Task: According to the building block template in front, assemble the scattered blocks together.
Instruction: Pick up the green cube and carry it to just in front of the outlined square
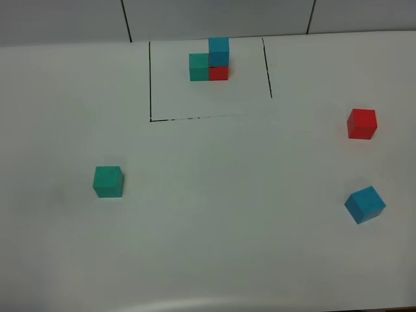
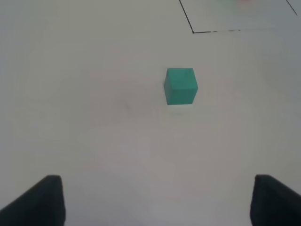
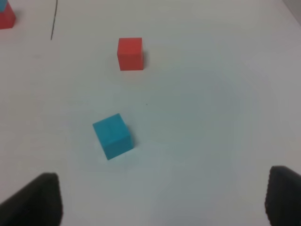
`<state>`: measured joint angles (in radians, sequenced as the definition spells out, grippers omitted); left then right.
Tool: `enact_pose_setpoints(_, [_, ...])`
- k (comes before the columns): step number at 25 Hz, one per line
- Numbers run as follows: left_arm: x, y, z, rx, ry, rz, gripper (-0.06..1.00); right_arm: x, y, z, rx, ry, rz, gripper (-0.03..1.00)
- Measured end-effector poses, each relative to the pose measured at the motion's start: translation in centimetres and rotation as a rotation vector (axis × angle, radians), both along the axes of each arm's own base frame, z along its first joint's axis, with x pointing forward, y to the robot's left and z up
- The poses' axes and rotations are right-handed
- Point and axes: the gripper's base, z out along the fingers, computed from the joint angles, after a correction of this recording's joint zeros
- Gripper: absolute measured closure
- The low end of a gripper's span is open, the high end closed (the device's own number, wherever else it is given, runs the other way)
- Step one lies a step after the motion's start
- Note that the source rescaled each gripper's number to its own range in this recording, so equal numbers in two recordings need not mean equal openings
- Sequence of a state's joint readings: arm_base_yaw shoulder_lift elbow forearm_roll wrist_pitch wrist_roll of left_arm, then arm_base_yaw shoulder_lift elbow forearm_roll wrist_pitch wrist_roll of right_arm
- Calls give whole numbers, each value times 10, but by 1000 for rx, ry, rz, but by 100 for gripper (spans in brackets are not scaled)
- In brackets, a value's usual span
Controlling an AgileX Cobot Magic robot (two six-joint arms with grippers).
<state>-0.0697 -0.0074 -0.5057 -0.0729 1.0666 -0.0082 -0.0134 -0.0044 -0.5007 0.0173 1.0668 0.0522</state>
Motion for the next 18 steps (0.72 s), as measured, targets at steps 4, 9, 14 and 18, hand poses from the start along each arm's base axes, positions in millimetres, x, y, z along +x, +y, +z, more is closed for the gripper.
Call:
enact_pose_setpoints(4, [1, 0, 5, 4, -25, -3, 11, 0, 0, 0, 0, 0, 0, 9])
enact_pose_setpoints(9, [18, -1, 19, 41, -114, -28, 4, 0, 0, 0, 0, 0, 0, 9])
enact_pose_setpoints(14, [60, -4, 30, 48, -53, -23, 2, 0, 0, 0, 0, 0, 0, 9])
enact_pose_setpoints(18, [105, -6, 36, 42, 54, -14, 1, 0, 0, 0, 0, 0, 0, 9])
